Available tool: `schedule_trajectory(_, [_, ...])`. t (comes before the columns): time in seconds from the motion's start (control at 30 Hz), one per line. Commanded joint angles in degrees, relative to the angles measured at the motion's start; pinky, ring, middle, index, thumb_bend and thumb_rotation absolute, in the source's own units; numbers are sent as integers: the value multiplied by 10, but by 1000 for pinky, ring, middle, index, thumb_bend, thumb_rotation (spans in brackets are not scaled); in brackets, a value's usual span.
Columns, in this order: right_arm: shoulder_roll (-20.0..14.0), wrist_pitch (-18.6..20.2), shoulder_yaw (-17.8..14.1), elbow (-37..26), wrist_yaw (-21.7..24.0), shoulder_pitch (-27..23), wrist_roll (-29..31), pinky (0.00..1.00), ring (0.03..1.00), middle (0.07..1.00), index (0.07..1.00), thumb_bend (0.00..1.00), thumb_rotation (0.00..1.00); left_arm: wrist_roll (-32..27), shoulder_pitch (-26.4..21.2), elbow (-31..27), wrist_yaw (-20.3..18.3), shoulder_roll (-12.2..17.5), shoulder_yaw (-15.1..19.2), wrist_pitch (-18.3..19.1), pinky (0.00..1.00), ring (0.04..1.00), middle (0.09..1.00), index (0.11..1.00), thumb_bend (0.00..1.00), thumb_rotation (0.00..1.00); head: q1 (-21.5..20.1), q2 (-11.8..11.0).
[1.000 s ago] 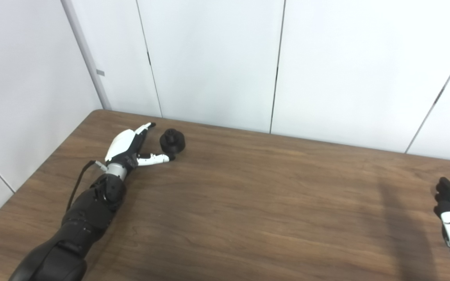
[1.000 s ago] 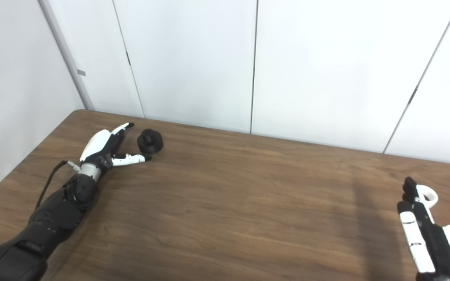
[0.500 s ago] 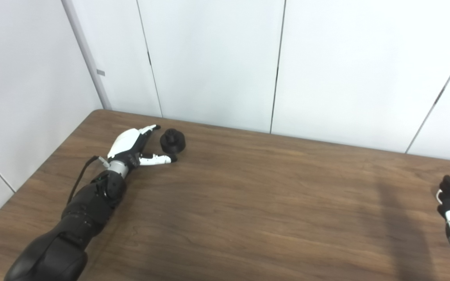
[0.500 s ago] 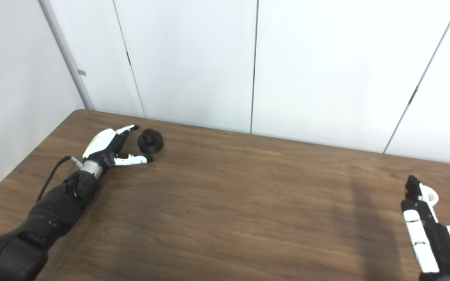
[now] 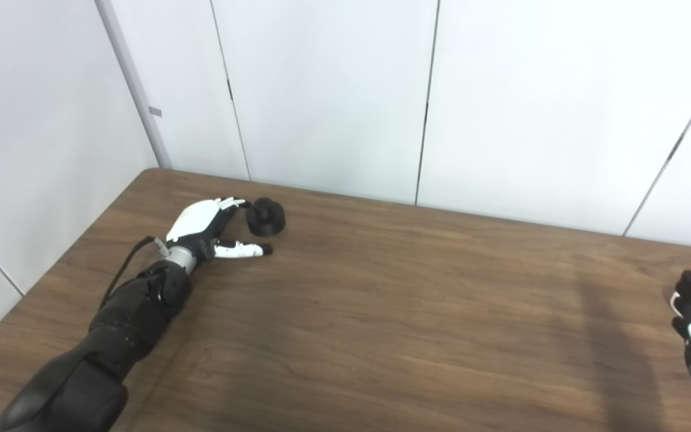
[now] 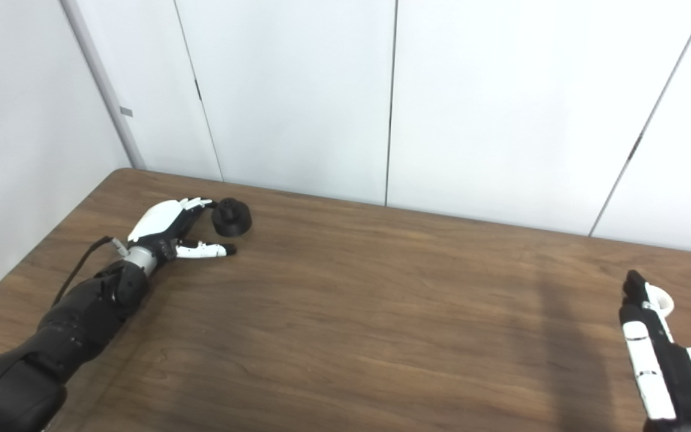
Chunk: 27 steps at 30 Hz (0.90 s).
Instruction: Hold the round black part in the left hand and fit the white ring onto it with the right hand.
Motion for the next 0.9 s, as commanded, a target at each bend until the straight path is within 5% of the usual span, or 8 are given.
schedule_trajectory(0.0, [-4,-15,-4,-21,-5,-7,0,1000,1000,1000,1000,47,999,11,-18,-1,-20,19,-6,6,1000,968,945,880,1000,544,-1,2])
schedule_trajectory(0.87, [-7,-4,-7,-53,-2,13,-1,1000,1000,1000,1000,48,1000,0,-52,66,-24,-9,-5,2,965,944,920,874,1000,582,-16,-5])
